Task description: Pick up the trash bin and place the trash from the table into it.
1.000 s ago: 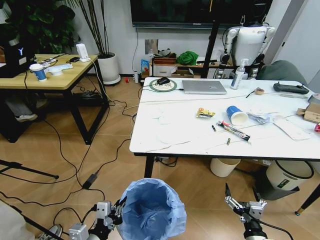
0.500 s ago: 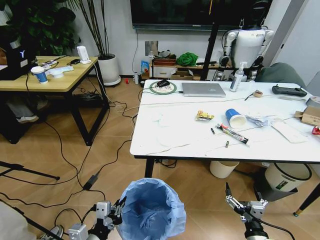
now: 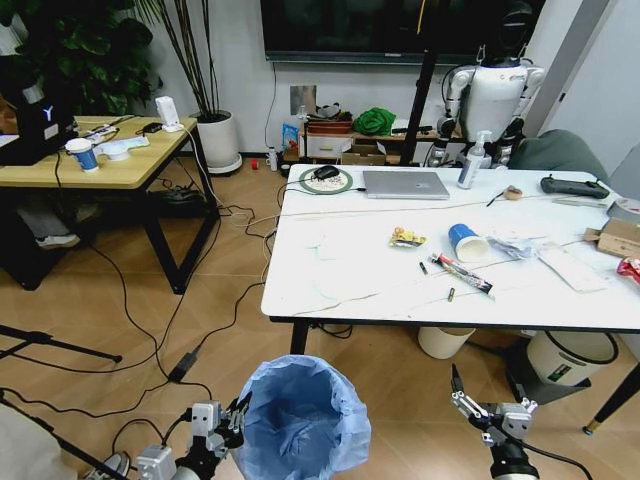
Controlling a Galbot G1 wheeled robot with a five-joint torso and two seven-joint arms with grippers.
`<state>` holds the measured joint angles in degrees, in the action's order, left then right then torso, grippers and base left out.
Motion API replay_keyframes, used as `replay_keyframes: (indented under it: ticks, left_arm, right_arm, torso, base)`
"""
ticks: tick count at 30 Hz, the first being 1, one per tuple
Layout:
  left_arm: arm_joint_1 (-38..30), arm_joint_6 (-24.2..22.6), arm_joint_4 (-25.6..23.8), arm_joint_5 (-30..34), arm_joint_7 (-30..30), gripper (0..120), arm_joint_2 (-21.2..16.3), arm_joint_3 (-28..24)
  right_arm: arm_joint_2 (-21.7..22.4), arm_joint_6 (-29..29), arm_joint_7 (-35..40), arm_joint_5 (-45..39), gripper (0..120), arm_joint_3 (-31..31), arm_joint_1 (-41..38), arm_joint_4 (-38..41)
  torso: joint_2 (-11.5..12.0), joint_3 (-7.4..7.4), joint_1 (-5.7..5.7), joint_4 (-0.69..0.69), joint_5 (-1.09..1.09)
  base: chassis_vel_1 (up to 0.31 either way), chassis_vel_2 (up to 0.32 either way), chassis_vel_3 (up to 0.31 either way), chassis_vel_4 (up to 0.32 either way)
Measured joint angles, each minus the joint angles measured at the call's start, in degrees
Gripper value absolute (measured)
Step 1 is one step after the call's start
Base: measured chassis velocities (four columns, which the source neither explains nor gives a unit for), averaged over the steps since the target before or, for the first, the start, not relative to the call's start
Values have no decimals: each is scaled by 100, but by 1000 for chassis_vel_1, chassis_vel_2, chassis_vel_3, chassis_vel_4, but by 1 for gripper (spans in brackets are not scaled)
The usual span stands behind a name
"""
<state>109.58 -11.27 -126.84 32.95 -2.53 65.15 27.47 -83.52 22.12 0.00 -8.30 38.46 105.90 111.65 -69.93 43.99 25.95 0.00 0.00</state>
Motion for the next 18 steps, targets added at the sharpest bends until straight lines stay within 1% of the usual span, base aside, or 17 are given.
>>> replay_keyframes:
  ticks: [10,11,16,18]
  left_arm:
    - [-12,0,-2,-20,-3,0,-13,-9]
    - [-22,6,4,-72,-26,0,-11,-9]
    - [-34,42,35,-140,-118,0,-3,-43]
    - [-37,47,46,-151,-135,0,-4,-43]
  right_arm:
    - [1,0,0,5,100,3,-22,-25]
    - [1,-3,0,5,100,3,-28,-31]
    - [-3,-11,0,5,100,0,-52,-68]
    - [-3,-14,0,5,100,-2,-57,-75]
  torso:
    - [-255,140,113,0,0]
    - [-321,173,146,0,0]
    - [-507,278,229,0,0]
    - [-538,296,241,0,0]
  base:
    - [0,0,0,0]
    - [0,0,0,0]
    - [0,0,0,0]
    - [0,0,0,0]
